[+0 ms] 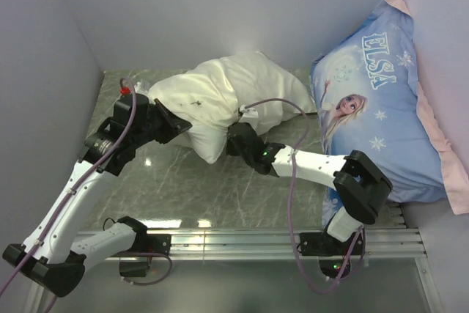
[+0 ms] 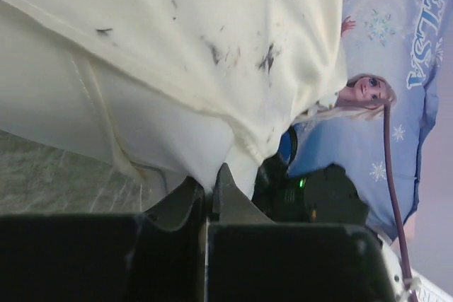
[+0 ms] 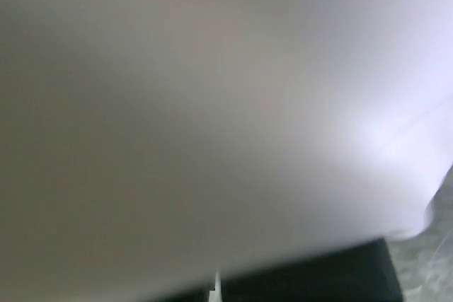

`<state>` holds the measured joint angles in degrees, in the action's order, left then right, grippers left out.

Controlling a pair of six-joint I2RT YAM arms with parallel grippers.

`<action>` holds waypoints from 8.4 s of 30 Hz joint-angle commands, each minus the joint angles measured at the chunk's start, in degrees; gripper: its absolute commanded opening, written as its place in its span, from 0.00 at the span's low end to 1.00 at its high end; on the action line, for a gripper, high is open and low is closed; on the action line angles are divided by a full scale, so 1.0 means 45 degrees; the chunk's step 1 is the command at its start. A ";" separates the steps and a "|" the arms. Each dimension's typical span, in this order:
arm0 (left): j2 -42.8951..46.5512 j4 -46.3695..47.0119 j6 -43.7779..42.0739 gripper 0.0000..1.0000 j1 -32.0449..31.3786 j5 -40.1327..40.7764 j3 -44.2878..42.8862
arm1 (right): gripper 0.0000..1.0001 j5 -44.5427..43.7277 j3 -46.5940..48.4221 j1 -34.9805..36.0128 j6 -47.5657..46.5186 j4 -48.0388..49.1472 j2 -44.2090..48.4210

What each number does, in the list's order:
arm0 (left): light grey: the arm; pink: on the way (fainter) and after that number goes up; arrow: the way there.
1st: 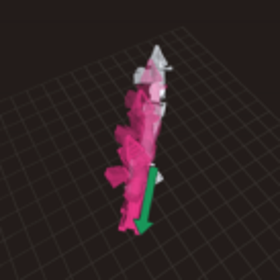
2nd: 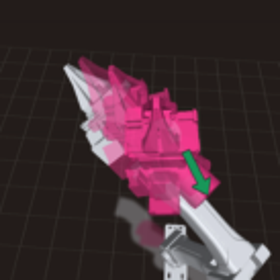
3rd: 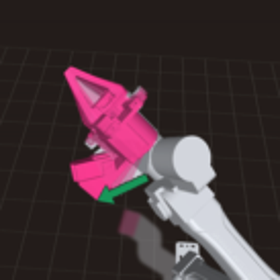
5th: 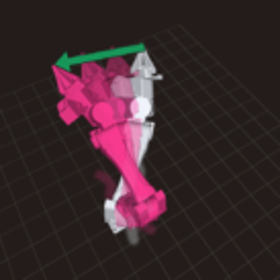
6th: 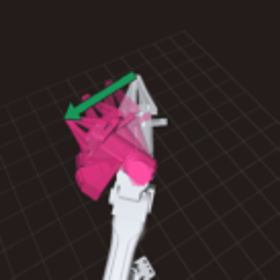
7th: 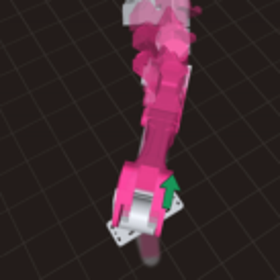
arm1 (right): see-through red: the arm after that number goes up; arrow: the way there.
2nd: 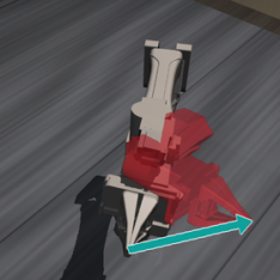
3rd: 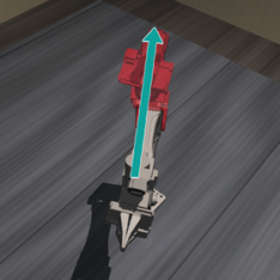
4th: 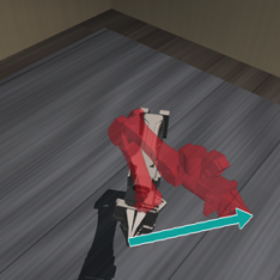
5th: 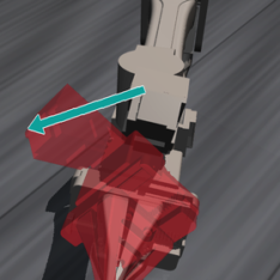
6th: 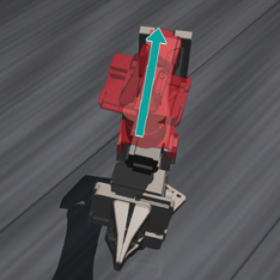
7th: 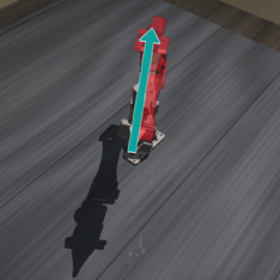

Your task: Remove the pillowcase from the pillow

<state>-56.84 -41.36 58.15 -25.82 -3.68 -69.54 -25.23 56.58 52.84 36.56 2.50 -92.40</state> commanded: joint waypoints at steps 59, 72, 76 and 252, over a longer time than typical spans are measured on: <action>-0.0318 0.3449 0.0105 0.01 -0.1097 -0.1037 0.0394 | 0.63 -0.4629 0.5514 0.4627 -0.4295 -0.6182 0.0298; -0.0611 0.3879 -0.0344 0.13 -0.1137 -0.0705 0.0530 | 0.00 -0.3787 0.4752 0.3356 -0.4647 -0.5497 0.3987; -0.0572 0.4114 -0.0559 0.31 -0.1137 -0.0433 0.0648 | 0.00 -0.4041 0.4849 0.3122 -0.4783 -0.5653 0.4614; 0.3003 0.8586 0.5829 0.99 0.0895 -0.0607 0.8226 | 0.00 -0.0095 0.5455 0.3316 -0.3475 -0.2841 0.2350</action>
<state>-41.95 -6.02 83.77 -21.58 -6.46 -32.45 -23.94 80.18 65.93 21.19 -17.15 -81.84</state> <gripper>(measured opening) 0.993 0.068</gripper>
